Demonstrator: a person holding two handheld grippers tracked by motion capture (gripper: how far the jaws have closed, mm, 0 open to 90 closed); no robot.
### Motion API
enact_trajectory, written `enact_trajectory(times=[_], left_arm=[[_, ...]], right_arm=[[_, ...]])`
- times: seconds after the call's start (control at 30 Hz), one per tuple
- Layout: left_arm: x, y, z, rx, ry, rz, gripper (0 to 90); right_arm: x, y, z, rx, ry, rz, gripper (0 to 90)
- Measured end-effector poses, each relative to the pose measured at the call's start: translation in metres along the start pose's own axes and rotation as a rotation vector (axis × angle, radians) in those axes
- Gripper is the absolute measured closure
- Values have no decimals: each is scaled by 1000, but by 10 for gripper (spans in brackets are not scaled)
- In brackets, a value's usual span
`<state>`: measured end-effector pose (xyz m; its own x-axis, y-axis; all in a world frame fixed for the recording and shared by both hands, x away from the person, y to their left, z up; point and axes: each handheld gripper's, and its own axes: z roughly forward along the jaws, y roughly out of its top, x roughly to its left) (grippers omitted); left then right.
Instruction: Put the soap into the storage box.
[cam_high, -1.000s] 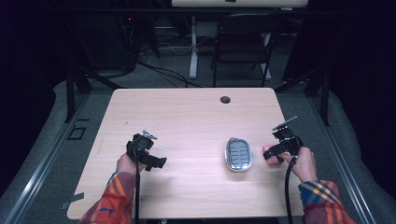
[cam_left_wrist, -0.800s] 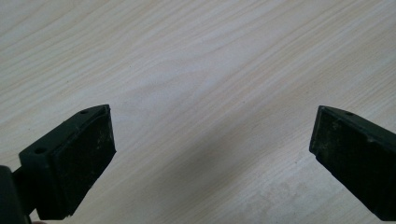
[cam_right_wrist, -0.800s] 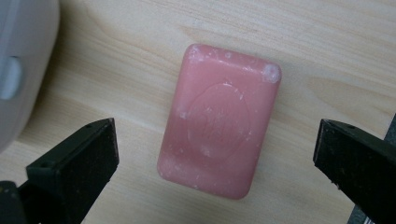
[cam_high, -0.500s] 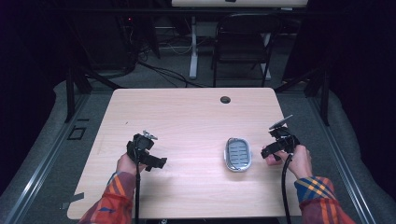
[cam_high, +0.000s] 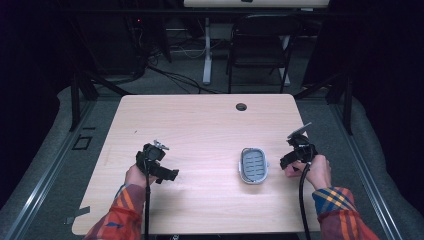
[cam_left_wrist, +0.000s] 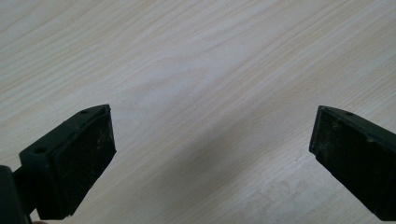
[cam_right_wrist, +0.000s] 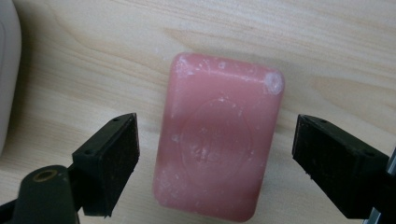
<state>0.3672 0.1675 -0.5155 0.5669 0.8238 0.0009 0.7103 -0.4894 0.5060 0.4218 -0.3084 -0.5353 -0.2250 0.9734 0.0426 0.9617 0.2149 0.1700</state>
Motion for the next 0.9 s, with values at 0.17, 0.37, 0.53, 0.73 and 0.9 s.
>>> enact_trajectory(times=[0.17, 0.37, 0.53, 0.73, 0.9], left_arm=[[0, 0, 0, 3, 0, 1, 1], [0, 0, 0, 3, 0, 1, 1], [0, 0, 0, 3, 1, 1, 1], [-1, 0, 0, 6, 1, 4, 1], [-1, 0, 0, 6, 1, 4, 1]], right_arm=[[0, 0, 1, 1, 2, 11, 202], [-1, 0, 3, 24, -4, 16, 294], [0, 0, 3, 27, 3, 18, 335], [0, -1, 3, 11, 9, 33, 364], [0, -1, 4, -4, 2, 34, 364]])
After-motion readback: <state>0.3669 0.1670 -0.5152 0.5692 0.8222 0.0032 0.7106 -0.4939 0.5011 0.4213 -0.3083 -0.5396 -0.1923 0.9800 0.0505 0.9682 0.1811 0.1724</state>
